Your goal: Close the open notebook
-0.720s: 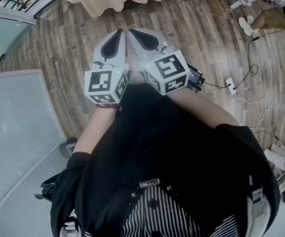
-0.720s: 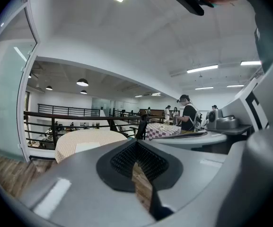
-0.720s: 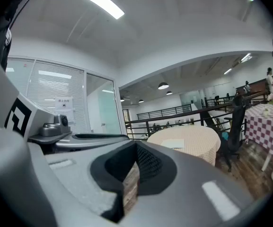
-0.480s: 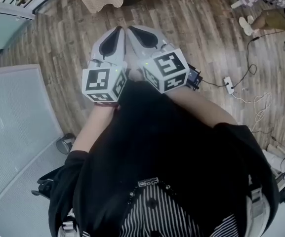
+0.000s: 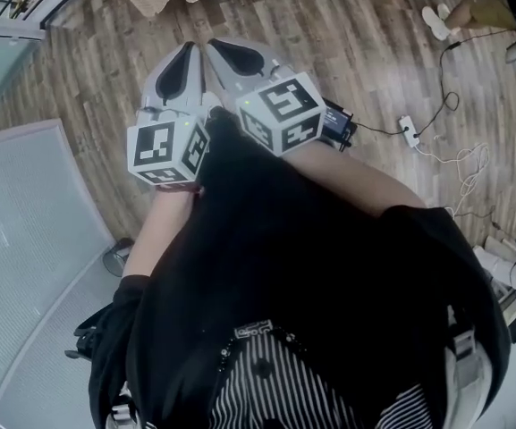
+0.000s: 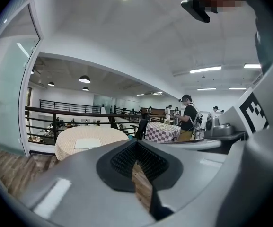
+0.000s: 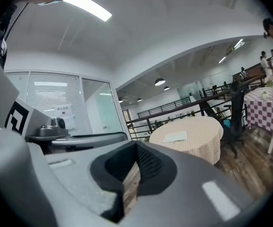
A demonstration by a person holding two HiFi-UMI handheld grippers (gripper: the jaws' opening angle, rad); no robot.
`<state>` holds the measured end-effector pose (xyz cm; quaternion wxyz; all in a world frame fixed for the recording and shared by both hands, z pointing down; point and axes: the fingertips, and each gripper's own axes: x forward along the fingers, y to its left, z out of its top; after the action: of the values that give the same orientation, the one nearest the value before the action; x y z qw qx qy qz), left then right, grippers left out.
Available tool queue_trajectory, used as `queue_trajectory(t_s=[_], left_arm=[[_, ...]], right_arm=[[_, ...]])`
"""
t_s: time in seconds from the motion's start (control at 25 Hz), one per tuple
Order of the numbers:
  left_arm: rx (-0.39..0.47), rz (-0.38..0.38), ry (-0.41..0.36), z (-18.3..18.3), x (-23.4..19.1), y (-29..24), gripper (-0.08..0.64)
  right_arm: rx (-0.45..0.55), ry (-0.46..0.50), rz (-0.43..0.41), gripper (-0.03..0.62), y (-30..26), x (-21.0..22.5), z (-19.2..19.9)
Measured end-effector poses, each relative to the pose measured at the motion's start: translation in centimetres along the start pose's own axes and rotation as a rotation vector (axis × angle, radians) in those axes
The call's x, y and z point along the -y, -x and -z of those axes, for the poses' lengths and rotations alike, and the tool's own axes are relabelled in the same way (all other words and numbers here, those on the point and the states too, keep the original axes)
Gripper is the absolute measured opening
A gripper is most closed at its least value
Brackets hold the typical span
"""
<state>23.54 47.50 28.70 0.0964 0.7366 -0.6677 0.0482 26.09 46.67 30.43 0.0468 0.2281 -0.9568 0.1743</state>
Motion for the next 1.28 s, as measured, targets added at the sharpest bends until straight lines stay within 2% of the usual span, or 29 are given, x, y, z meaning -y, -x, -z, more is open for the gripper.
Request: queue_trajectory(t_s=[0.28, 0.44, 0.56, 0.96, 1.28], left_arm=[[-0.003, 0.034, 0.006, -0.3, 0.4, -1.2, 0.003], [0.000, 0.058, 0.085, -1.0, 0.3, -1.9, 0.003], [0.012, 0.060, 0.059, -1.4, -0.1, -2.6, 0.003], [-0.004, 0.140, 0.082, -1.4, -3.1, -8.3, 0.003], [-0.009, 0.193, 0.117, -2.6, -8.1, -13.2, 0.003]], right_arm=[[0.002, 0.018, 0.016, 0.002, -0.2, 0.7, -0.8], [-0.001, 0.033, 0.023, 0.002, -0.3, 1.1, -1.0], [0.004, 0.043, 0.032, 0.002, -0.7, 1.2, -1.3], [0.032, 0.045, 0.103, 0.002, -5.1, 5.1, -3.1], [0.055, 0.061, 0.143, 0.002, -11.0, 6.8, -5.5]])
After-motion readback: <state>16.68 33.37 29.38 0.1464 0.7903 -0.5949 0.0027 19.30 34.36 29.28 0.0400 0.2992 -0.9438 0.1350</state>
